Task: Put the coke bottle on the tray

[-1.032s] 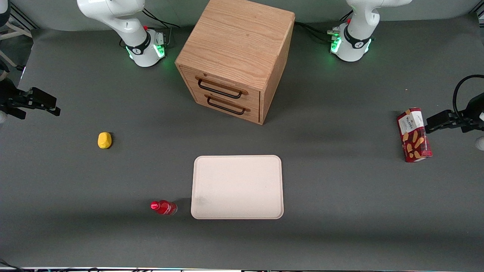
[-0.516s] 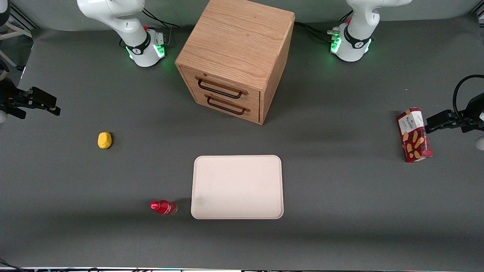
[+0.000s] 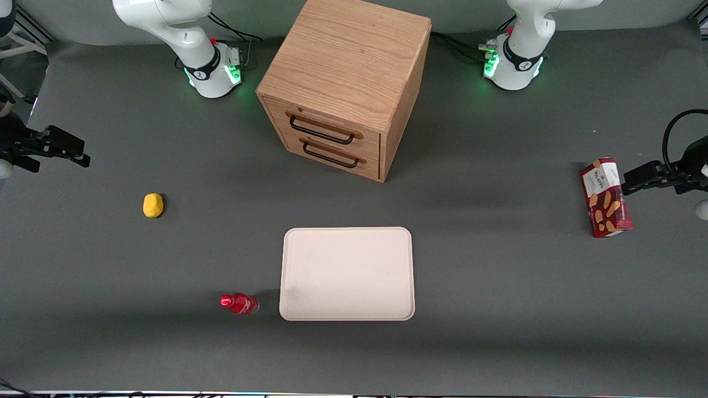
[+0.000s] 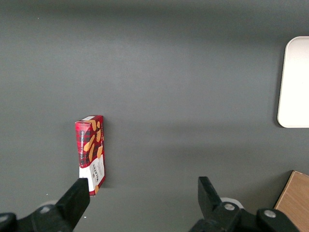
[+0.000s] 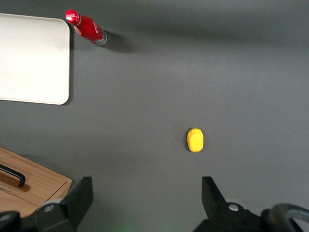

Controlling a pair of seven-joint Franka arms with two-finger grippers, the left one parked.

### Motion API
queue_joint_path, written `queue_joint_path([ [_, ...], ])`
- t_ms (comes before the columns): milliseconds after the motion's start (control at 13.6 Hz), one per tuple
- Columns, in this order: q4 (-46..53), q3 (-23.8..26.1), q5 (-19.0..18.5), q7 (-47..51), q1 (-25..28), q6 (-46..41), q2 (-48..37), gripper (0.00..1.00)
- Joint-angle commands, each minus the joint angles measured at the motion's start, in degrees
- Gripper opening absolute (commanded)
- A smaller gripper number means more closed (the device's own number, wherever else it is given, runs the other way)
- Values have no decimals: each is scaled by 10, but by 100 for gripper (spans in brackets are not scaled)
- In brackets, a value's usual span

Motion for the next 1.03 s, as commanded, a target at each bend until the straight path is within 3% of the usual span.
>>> queue_joint_path([
  [0, 79, 21, 8, 73, 16, -11, 51, 100],
  [516, 238, 120, 5, 213, 30, -45, 190, 100],
  [958, 297, 122, -3, 223, 42, -44, 256, 100],
])
